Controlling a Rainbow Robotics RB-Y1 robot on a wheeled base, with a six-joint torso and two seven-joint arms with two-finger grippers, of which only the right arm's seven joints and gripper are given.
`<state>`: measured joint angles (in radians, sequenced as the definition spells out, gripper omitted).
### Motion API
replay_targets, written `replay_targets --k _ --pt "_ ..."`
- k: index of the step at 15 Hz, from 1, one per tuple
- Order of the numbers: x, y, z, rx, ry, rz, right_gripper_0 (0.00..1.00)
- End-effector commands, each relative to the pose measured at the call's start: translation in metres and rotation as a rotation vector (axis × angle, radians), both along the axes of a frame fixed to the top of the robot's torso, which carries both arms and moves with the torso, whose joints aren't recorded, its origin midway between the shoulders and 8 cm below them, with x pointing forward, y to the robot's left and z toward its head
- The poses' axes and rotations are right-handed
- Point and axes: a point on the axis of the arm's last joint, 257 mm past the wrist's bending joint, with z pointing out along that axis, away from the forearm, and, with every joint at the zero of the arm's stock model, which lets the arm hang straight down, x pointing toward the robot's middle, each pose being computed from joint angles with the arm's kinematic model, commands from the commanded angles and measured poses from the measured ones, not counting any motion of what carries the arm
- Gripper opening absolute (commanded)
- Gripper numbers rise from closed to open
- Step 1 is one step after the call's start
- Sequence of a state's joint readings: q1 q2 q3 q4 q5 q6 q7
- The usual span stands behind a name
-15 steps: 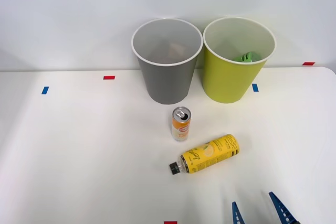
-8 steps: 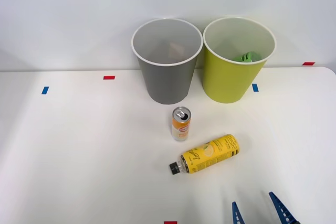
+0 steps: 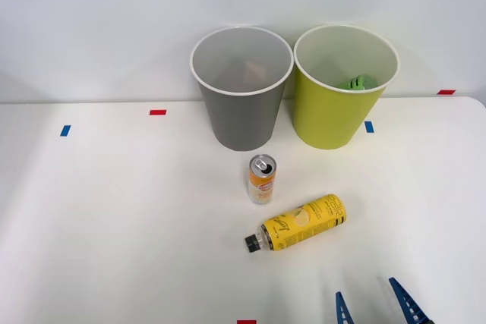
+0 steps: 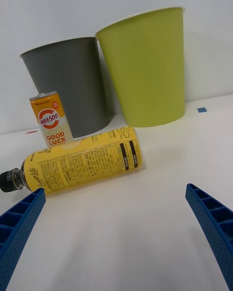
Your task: Put cans in the gray bin, plastic bottles in the light green bin
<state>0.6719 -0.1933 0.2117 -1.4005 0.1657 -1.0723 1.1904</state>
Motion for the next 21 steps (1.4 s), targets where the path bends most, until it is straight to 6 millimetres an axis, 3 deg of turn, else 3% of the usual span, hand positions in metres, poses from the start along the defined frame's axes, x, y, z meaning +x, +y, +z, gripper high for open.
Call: replay_targets --k 1,21 --pt "0.0000 0.0000 0.0000 0.000 0.000 0.000 1.00" --pt "0.0000 0.0000 0.0000 0.000 0.000 0.000 1.00"
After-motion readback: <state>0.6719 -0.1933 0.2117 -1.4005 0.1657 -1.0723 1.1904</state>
